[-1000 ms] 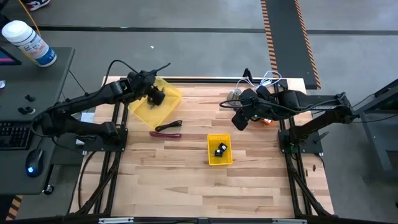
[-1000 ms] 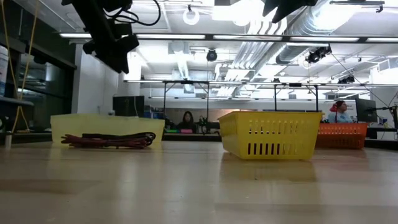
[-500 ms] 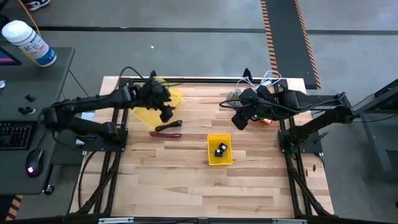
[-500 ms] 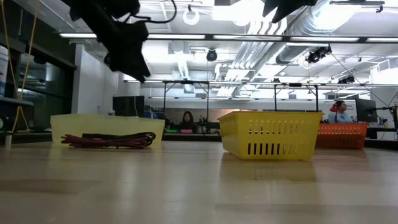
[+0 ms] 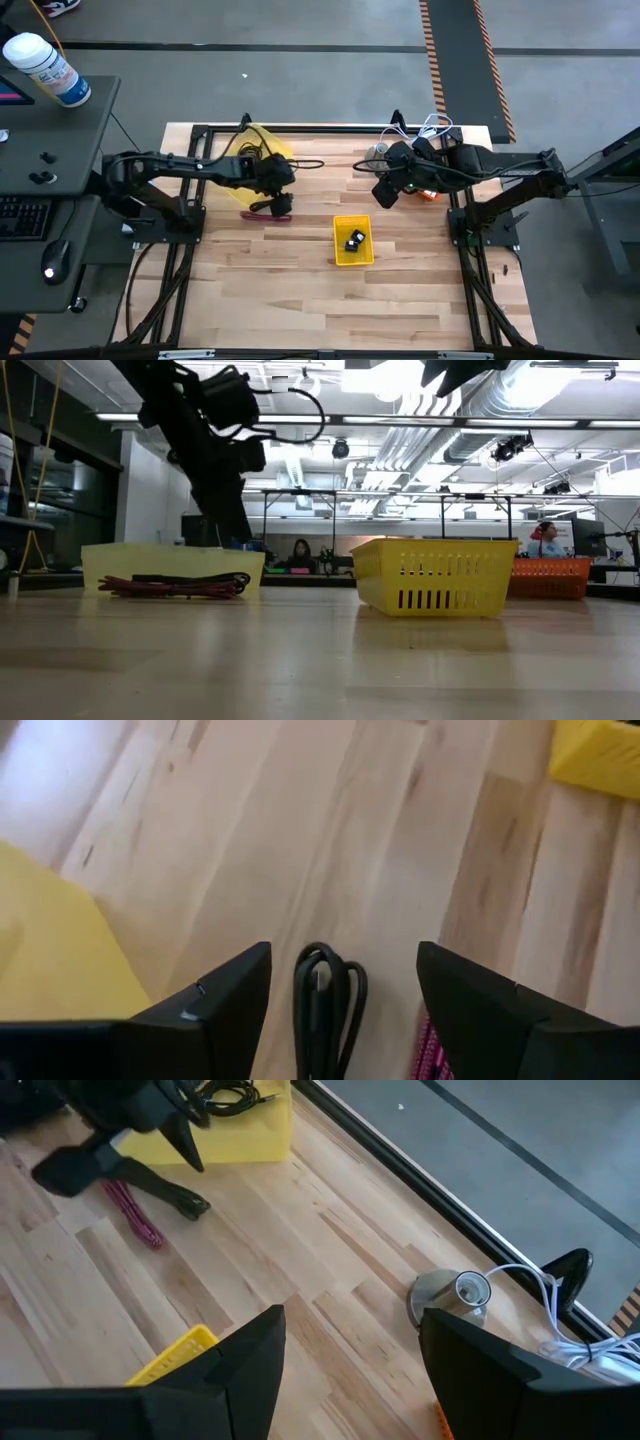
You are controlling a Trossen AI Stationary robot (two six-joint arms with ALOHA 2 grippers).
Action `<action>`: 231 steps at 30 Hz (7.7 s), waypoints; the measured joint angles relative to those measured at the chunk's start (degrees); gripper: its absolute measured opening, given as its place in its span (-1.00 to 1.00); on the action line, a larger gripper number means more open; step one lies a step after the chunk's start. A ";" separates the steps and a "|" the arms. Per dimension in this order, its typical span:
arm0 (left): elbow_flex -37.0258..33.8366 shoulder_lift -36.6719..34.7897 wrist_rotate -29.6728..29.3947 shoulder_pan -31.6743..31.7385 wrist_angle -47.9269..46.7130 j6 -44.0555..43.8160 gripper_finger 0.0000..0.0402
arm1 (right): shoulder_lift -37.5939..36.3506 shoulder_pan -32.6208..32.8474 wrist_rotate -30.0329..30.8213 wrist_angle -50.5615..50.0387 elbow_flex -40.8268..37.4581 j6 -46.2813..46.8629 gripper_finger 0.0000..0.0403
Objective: Pick and place items into bin
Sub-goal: Put the black charger cable into the light yellow bin, then put the pink charger cable into the light yellow bin, then return to Home Position
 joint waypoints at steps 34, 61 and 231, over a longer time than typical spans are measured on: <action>2.61 12.74 5.02 0.02 0.05 7.86 -0.81 | 0.00 0.00 0.92 0.24 0.00 -0.15 0.09; 34.08 12.56 -23.87 16.84 -35.41 1.70 -0.72 | 0.00 0.02 1.20 -0.62 0.00 0.83 0.09; -2.55 -19.41 11.20 7.48 11.08 -12.69 -0.94 | 0.00 -0.37 3.91 -6.69 -0.02 1.81 0.09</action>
